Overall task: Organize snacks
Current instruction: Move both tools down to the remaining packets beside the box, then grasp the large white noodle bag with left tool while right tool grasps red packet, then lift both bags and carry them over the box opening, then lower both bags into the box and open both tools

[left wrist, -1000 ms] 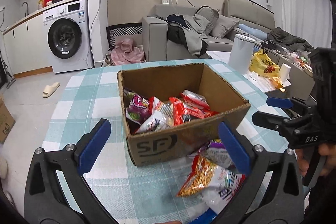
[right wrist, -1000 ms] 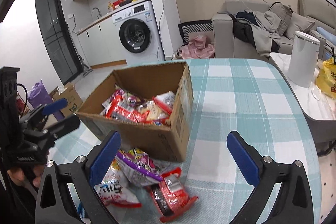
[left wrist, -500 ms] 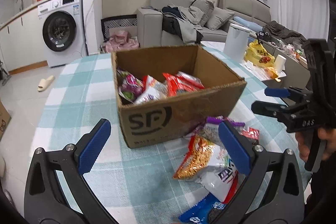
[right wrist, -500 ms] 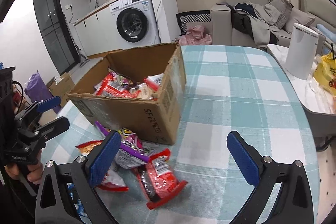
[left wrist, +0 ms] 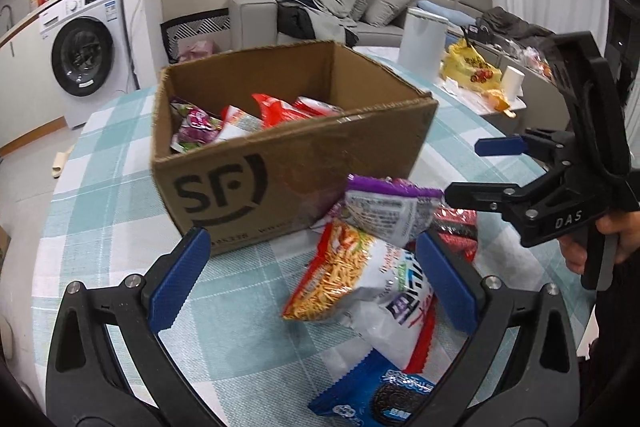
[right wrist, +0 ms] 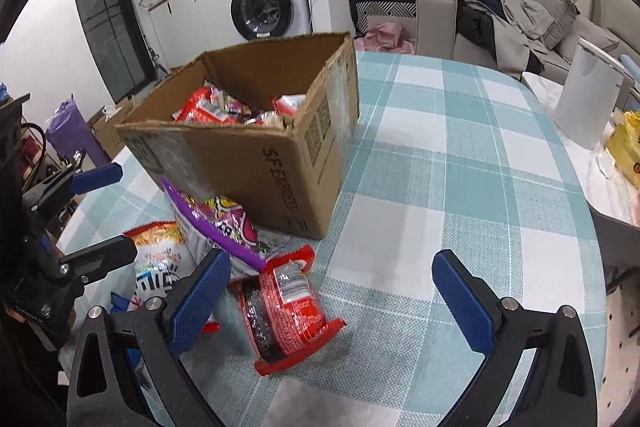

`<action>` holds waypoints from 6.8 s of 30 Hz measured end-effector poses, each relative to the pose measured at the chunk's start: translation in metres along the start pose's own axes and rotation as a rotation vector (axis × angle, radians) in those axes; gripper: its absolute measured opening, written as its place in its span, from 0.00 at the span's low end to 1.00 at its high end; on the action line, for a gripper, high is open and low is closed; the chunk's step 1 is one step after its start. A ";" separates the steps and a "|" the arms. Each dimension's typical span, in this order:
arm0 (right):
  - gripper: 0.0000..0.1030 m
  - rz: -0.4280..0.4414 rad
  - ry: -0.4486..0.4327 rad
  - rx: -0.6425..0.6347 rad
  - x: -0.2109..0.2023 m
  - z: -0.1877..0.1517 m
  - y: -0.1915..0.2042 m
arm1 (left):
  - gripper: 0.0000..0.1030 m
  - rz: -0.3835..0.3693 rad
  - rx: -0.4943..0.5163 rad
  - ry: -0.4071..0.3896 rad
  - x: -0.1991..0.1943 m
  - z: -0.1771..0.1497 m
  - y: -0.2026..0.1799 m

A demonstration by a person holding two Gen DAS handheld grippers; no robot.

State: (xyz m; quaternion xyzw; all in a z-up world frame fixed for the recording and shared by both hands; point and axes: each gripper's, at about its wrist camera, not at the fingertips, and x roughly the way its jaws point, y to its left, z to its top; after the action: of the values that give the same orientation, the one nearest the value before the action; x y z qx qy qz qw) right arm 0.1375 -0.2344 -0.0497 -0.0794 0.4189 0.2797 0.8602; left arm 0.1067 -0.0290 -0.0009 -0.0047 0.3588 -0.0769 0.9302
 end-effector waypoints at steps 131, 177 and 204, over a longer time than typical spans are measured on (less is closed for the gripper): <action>0.44 0.164 -0.193 -0.091 -0.080 0.002 0.015 | 0.65 -0.124 -0.042 -0.066 -0.064 0.009 0.016; 0.44 0.242 -0.379 0.105 -0.064 0.071 0.031 | 0.65 0.042 -0.191 -0.199 -0.045 0.081 0.067; 0.44 0.204 -0.321 0.153 -0.007 0.096 0.030 | 0.65 0.090 -0.157 -0.170 0.039 0.094 0.072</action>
State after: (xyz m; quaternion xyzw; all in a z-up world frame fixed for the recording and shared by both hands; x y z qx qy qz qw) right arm 0.1828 -0.1768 0.0202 0.0745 0.3024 0.3420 0.8866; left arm 0.2084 0.0318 0.0385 -0.0677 0.2835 -0.0061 0.9565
